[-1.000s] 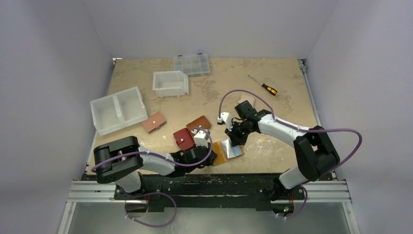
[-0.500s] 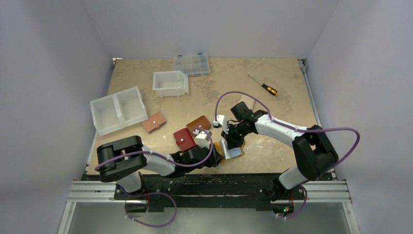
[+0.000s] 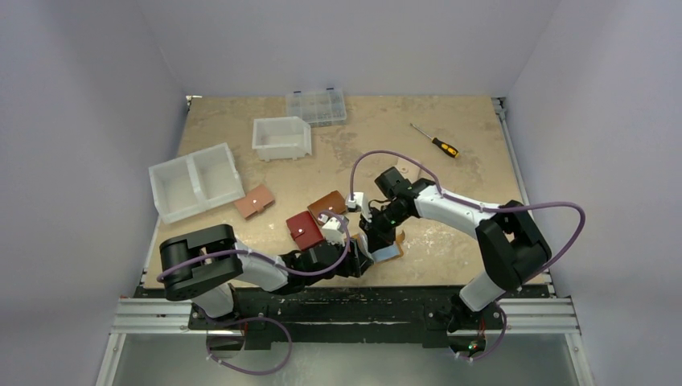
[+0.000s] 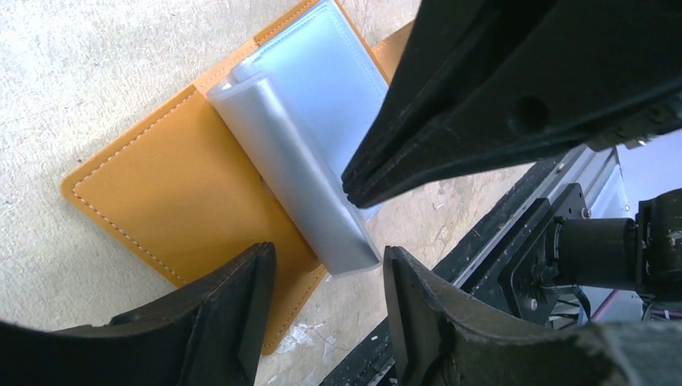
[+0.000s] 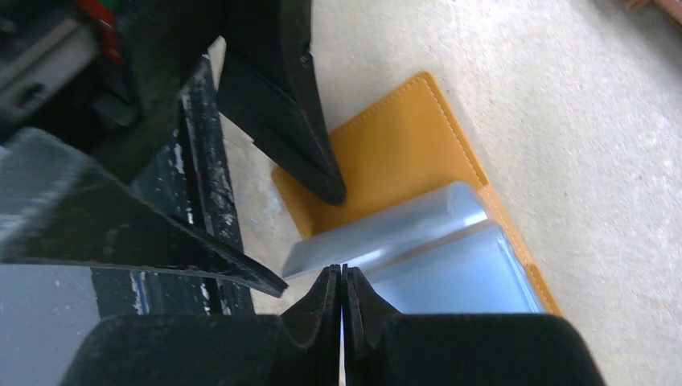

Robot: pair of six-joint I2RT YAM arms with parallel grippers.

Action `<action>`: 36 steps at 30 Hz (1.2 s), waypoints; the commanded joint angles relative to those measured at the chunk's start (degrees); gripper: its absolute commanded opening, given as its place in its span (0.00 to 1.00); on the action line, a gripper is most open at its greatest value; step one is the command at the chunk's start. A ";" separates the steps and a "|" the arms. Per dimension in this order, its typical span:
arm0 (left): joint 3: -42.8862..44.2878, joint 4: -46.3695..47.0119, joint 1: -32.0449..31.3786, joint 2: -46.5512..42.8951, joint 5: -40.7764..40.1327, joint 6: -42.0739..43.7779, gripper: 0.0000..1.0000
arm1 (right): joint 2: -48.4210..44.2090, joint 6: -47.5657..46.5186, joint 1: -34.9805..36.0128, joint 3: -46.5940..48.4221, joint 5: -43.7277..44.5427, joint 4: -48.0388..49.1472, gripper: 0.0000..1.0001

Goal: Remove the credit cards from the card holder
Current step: Open the card holder.

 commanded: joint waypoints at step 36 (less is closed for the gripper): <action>2.93 -26.59 0.76 -17.73 -16.00 -0.85 0.42 | -4.65 -1.04 -2.54 -2.38 17.70 3.39 0.18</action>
